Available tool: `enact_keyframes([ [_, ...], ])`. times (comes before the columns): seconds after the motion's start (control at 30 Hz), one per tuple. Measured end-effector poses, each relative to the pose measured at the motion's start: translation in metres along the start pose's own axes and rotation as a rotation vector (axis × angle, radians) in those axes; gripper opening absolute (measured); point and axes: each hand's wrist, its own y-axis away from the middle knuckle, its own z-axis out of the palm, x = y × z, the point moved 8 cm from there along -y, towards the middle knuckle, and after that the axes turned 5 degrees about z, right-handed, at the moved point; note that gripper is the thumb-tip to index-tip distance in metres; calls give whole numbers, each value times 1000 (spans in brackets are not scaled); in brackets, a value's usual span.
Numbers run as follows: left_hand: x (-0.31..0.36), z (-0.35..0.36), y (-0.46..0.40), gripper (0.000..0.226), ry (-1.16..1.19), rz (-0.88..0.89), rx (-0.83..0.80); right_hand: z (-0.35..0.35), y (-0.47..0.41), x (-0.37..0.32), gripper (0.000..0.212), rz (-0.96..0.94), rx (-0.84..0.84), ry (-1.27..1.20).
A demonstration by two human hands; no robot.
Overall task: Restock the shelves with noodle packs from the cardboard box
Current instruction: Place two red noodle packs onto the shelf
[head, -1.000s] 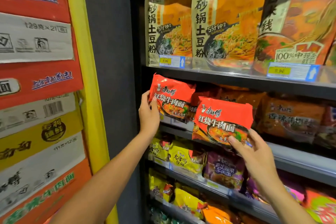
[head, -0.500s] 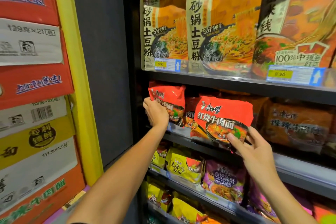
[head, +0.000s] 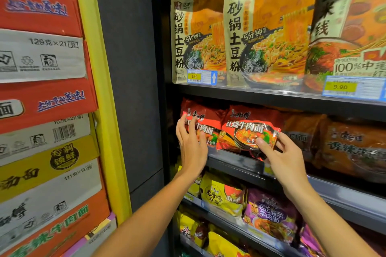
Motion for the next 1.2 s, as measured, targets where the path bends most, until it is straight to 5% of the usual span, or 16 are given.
enact_keyframes([
  [0.4, 10, 22, 35, 52, -345, 246, -427, 1, -34, 3, 33, 46, -32, 296],
  [0.9, -5, 22, 17, 69, -279, 64, -433, 46, -46, 13, 47, 63, -197, 936],
  [1.03, 2, 21, 13, 69, -245, 47, -436, 27, -48, 9, 57, 247, -375, 645],
  [1.13, 3, 25, 12, 72, -208, -10, -443, 13, -59, 14, 32, 416, -243, 319],
  [1.2, 4, 28, 13, 75, -199, -39, -452, 19, -63, 17, 29, 443, -231, 411],
])
